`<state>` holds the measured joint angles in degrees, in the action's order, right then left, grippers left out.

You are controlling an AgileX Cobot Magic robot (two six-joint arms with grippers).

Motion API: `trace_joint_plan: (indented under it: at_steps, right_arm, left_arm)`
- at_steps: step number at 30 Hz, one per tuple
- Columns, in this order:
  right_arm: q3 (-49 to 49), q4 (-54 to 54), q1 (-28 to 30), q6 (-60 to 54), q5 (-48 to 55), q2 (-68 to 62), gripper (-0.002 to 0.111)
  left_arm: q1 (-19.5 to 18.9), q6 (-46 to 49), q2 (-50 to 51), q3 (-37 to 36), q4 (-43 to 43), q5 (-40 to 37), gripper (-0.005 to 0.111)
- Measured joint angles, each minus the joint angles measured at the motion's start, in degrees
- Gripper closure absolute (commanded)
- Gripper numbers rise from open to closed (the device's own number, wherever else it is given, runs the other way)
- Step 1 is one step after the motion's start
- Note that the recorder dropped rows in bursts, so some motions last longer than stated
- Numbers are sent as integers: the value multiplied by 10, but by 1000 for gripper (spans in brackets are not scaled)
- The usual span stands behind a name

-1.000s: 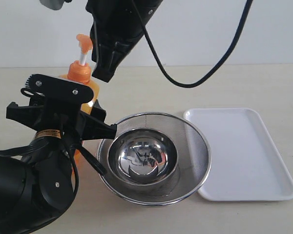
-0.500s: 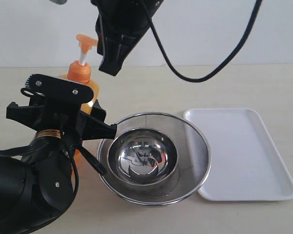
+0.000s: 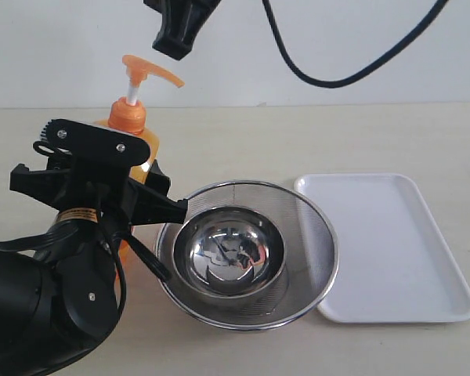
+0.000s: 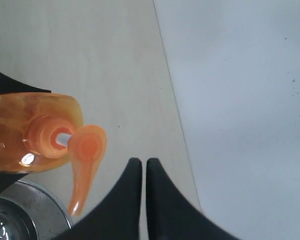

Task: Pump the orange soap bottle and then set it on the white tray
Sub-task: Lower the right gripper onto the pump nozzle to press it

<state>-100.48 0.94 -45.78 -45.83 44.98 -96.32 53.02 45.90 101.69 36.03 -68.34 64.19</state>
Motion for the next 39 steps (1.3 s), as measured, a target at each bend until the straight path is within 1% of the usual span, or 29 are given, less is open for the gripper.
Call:
trace_joint_plan:
  at_steps: [8, 17, 23, 39]
  right_arm:
    - [-4, 2, 0, -8, -5, -30, 108]
    - [-63, 70, 0, -36, 14, -64, 108]
    - [-64, 72, 0, -36, 41, -73, 108]
    - [-67, 75, 0, -29, 66, -79, 108]
  left_arm:
    - [0, 0, 0, 0, 0, 0, 102]
    - [0, 0, 0, 0, 0, 0, 102]
    - [0, 0, 0, 0, 0, 0, 102]
    - [0, 0, 0, 0, 0, 0, 102]
